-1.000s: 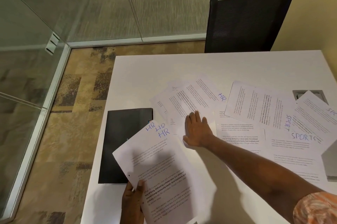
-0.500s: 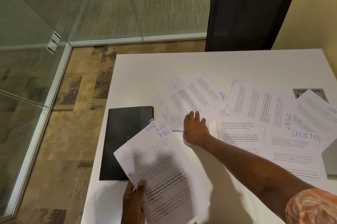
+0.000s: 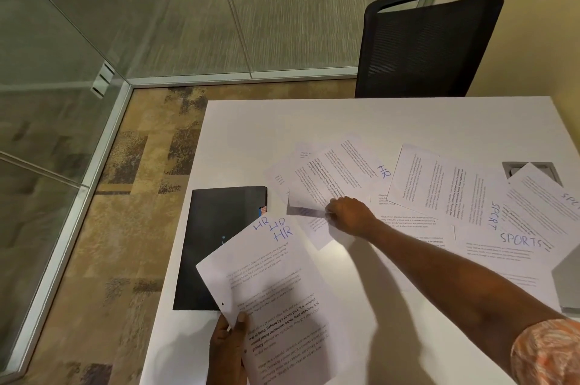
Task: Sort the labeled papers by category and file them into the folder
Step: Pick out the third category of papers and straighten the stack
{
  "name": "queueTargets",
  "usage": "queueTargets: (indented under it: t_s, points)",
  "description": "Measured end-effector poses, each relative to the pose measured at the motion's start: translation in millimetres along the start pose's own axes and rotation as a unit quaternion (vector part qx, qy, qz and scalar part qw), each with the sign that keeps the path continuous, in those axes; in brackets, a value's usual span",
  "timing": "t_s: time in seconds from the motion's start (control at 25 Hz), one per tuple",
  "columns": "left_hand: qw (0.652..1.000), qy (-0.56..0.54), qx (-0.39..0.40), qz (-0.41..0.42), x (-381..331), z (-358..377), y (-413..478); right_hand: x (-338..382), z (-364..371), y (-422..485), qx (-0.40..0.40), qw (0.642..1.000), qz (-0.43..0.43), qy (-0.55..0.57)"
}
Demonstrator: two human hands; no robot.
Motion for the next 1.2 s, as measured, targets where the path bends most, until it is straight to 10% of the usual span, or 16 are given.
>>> queueTargets:
  t_s: [0.64,1.2]
  points:
    - [1.0,0.016,-0.021,0.008,-1.2,-1.9,-14.7,-6.6,-15.2,-87.7,-0.12,0.989,-0.033,-0.081]
    - [0.998,0.041,-0.04,0.03,12.6,-11.2,-22.4,-6.4,50.3,-138.7,-0.105,0.88,0.216,0.41]
Point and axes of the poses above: each hand's wrist, its own y-axis towards the middle knuckle, its own z-axis out of the palm, x = y × z, the point moved 5 cm from there along y, towards the middle knuckle, and after that the axes turned 7 degrees about x, right-handed, at the moved point
